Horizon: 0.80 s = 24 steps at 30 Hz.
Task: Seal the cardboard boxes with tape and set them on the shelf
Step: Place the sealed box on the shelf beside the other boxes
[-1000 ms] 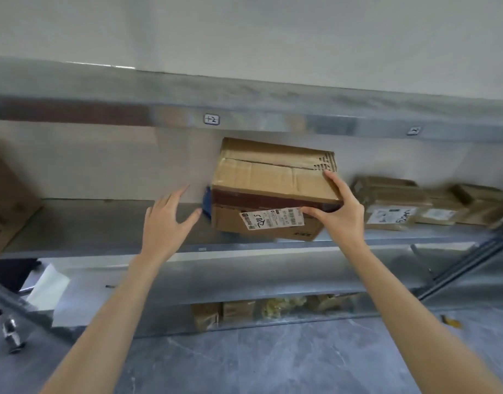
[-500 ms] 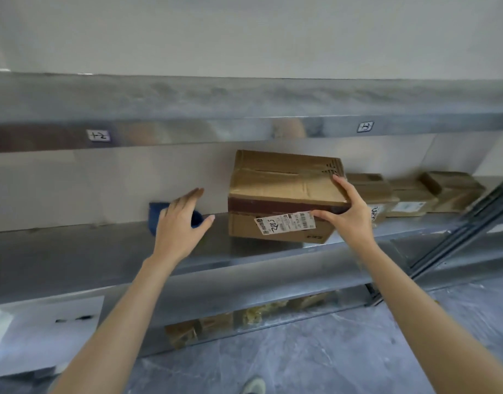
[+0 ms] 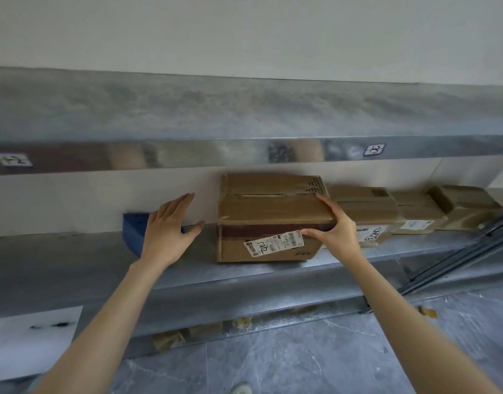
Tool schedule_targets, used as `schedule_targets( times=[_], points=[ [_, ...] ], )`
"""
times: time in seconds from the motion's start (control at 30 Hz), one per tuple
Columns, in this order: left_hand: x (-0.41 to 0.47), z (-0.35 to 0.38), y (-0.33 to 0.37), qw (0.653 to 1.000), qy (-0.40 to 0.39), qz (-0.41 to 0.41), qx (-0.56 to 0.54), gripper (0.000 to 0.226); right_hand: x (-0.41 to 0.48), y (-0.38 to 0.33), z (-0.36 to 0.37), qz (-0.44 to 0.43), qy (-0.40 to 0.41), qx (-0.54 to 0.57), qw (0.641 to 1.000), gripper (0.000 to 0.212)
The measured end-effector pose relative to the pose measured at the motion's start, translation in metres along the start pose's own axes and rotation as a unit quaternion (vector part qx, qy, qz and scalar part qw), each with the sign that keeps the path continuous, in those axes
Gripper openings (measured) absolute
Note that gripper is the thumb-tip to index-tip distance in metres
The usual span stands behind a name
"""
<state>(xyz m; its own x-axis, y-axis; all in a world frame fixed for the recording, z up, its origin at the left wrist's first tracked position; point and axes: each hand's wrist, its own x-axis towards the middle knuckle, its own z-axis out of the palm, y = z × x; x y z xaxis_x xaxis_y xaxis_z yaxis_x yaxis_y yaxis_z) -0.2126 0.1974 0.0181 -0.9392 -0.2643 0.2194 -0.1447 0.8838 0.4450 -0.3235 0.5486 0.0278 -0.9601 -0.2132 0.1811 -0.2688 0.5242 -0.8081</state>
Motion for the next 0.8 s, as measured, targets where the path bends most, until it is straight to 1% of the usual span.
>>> schedule_targets(
  times=[0.13,0.23,0.37,0.53,0.63,0.8],
  points=[
    [0.0,0.004,0.009,1.0,-0.009,-0.008,-0.003,0.07,0.006,0.009,-0.008,-0.001,-0.009,-0.012,1.0,0.094],
    [-0.003,0.004,0.014,1.0,-0.006,-0.016,-0.002,0.069,0.01,0.013,-0.013,-0.023,-0.031,-0.04,0.998,0.096],
    [-0.01,0.005,0.023,1.0,-0.002,-0.02,-0.008,0.068,0.012,0.019,-0.013,-0.042,-0.037,-0.063,0.996,0.094],
    [-0.021,0.005,0.031,1.0,0.003,-0.019,-0.002,0.066,0.008,0.024,-0.015,-0.05,-0.026,-0.104,0.993,0.094],
    [-0.026,0.003,0.037,1.0,0.007,-0.015,0.006,0.065,0.01,0.024,-0.014,-0.07,-0.013,-0.115,0.991,0.095],
    [-0.031,0.0,0.045,1.0,0.013,-0.019,0.018,0.064,0.016,0.028,-0.013,-0.068,-0.007,-0.099,0.993,0.091]
  ],
)
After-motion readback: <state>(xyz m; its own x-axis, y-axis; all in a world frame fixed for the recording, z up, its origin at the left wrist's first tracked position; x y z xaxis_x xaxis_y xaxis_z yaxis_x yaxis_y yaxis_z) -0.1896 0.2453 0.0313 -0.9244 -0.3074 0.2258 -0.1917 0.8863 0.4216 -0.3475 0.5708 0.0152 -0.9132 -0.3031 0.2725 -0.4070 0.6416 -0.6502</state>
